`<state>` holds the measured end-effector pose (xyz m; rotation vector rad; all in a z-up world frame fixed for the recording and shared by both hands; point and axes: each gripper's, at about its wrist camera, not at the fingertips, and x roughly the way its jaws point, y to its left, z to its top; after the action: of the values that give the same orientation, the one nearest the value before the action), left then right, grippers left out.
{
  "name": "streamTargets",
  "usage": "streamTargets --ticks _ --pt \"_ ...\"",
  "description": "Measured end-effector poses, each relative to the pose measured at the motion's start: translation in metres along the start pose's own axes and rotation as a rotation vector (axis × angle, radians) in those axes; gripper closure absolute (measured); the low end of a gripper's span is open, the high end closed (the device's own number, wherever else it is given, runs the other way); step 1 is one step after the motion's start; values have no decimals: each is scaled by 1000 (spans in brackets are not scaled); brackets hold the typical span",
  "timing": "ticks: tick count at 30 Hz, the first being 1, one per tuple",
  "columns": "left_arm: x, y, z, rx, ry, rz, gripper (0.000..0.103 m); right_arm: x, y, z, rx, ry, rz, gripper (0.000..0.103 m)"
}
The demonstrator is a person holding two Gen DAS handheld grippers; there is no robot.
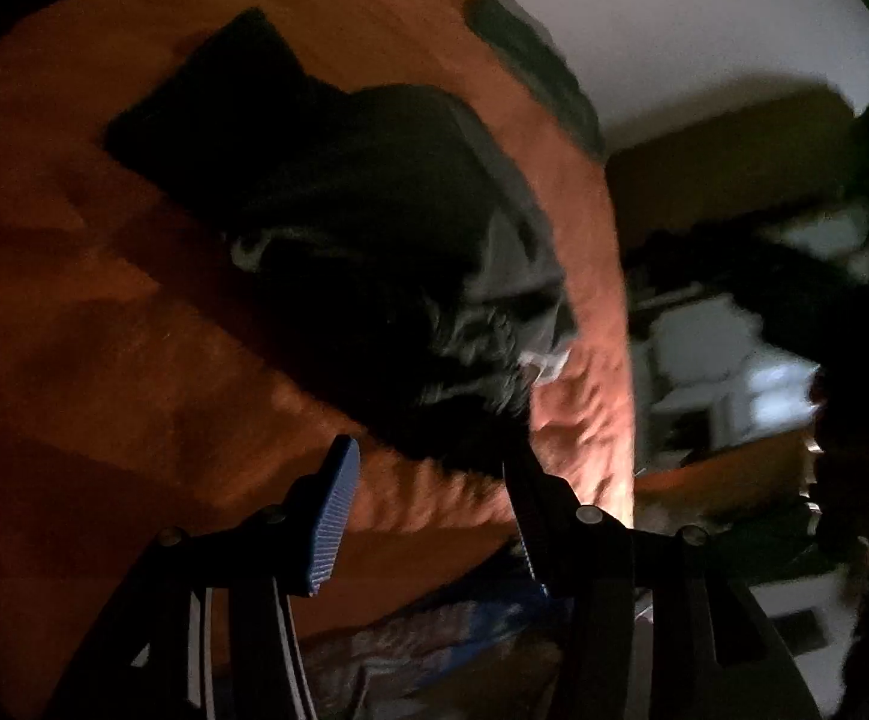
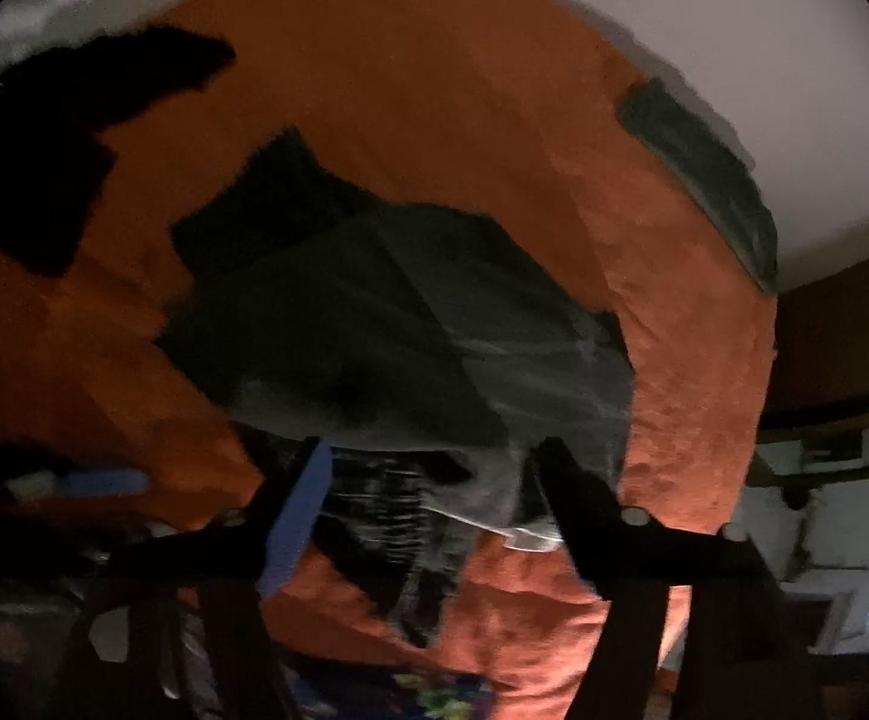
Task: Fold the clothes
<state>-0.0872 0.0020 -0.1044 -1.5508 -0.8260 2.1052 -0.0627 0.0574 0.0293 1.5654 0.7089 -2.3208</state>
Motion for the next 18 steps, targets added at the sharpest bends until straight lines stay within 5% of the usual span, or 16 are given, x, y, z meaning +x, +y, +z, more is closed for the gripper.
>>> streamTargets --ticks 3,9,13,18 --pt "7 -4 -3 15 2 21 51 -11 10 -36 123 -122 22 22" --pt "22 -7 -5 16 -1 46 48 16 0 -120 308 -65 1 21" --pt "33 -9 -6 17 -3 63 47 36 -49 -142 507 -75 5 21" --pt "40 -6 -8 1 -52 45 47 57 -69 -152 419 -80 -127 21"
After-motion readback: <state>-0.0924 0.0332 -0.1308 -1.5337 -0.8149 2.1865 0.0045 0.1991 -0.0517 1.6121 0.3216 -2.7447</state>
